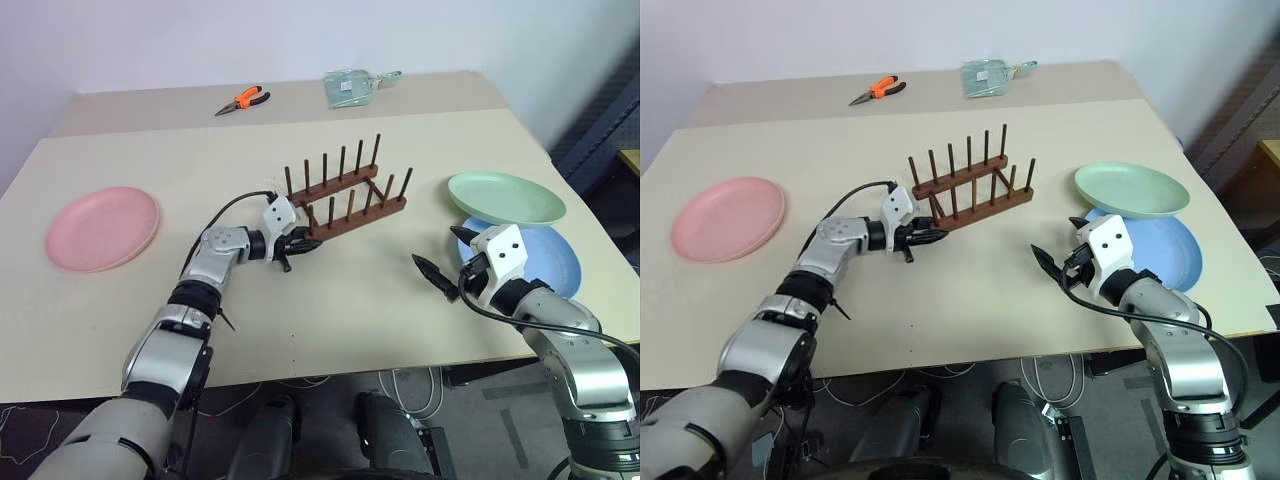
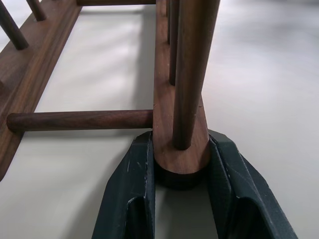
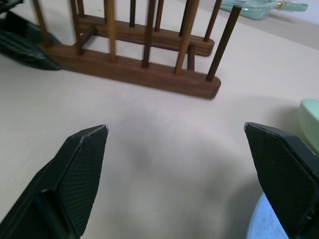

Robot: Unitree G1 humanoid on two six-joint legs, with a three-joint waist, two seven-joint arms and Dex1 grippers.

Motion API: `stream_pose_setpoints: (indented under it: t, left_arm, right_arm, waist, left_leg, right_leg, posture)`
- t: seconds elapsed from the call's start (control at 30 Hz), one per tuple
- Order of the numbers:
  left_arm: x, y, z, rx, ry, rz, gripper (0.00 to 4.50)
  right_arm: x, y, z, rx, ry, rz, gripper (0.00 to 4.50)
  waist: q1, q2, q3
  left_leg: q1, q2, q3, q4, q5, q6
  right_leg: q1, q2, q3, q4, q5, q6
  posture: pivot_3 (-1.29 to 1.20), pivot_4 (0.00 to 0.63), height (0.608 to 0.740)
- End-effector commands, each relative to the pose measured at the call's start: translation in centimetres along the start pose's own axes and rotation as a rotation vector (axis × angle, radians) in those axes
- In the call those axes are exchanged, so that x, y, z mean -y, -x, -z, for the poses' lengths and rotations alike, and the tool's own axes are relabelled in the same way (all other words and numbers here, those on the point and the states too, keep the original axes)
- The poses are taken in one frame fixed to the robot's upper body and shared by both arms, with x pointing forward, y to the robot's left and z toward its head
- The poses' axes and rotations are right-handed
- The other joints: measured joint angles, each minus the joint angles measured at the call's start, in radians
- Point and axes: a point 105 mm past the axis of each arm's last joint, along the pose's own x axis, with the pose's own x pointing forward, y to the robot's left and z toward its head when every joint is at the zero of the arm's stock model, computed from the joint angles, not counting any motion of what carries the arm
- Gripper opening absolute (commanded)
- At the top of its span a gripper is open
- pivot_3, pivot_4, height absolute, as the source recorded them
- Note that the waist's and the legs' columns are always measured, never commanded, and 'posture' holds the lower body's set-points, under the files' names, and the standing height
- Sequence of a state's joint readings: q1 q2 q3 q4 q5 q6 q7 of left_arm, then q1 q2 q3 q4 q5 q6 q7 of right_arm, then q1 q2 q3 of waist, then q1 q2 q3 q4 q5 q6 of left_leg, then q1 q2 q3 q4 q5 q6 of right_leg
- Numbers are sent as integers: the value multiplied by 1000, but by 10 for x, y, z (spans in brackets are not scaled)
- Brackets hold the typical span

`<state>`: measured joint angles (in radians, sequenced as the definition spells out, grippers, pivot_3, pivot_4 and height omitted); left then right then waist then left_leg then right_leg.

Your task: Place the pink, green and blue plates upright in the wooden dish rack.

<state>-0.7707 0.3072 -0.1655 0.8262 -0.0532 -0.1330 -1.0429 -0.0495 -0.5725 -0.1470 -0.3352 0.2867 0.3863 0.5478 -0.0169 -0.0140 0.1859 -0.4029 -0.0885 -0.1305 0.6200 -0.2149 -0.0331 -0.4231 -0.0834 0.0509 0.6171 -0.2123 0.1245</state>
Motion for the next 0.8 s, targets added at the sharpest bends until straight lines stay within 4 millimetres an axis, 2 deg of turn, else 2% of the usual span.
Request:
stream_pose_setpoints:
  t: [0.03,0.1,0.17,0.37,0.43,0.5,0.53,0.63,0.7,0.77,0.8]
  left_arm:
    - [31,16,2,-3,-46,132,764]
    - [49,30,-3,-3,-78,184,764]
    - [58,39,-3,-22,-63,200,764]
    - [57,56,14,-127,-27,98,3769]
    - [58,67,20,-161,-2,68,3769]
    - [58,83,25,-192,50,37,3812]
    - [59,94,28,-208,74,26,3490]
    - [71,112,30,-221,153,33,2423]
    - [86,109,26,-200,187,79,1390]
    - [99,98,20,-170,209,111,341]
    - [103,90,18,-160,211,114,58]
  right_arm:
    - [16,4,-8,16,50,29,4500]
    - [26,7,-5,1,61,45,4500]
    - [32,9,-2,-12,70,55,4500]
    - [47,21,12,-83,102,66,4500]
    - [50,31,16,-112,113,57,4500]
    - [47,40,16,-124,107,18,3929]
    - [40,44,15,-128,100,-20,3617]
    - [13,49,11,-137,78,-155,2076]
    - [-7,48,9,-137,58,-240,1015]
    - [-24,43,13,-151,52,-297,13]
    - [-30,40,16,-161,58,-307,0]
  waist:
    - [-4,0,0]
    - [-5,1,0]
    - [-1,1,0]
    - [3,1,0]
    - [3,1,0]
    - [-2,1,0]
    - [-4,1,0]
    - [-17,2,-1]
    - [-23,2,-1]
    - [-22,2,-1]
    - [-20,2,-1]
  left_leg:
    - [0,0,0,0,0,0]
    - [0,1,-1,-1,0,0]
    - [1,1,-2,-1,0,0]
    - [0,1,-2,0,0,0]
    - [0,1,-2,-1,0,0]
    - [1,1,-2,-1,0,0]
    - [1,1,-2,-2,0,0]
    - [5,3,-1,-5,0,0]
    - [10,4,-1,-6,0,0]
    - [13,4,-1,-6,-1,1]
    - [13,4,-2,-5,-1,1]
  right_leg:
    - [0,0,0,0,0,0]
    - [0,0,1,0,0,0]
    - [-1,0,1,1,0,0]
    - [0,0,1,0,0,0]
    - [-1,0,1,0,0,0]
    - [-1,0,1,0,0,0]
    - [-1,0,1,0,0,-1]
    - [1,1,2,1,-1,-1]
    - [6,1,2,1,-4,-3]
    - [11,1,2,-2,-8,-3]
    - [13,1,1,-4,-8,-4]
  posture:
    - [0,150,740]
    - [0,150,740]
    - [0,150,740]
    - [0,150,740]
    - [0,150,740]
    - [0,150,740]
    - [0,150,740]
    - [0,150,740]
    - [0,150,740]
    - [0,150,740]
    - [0,150,740]
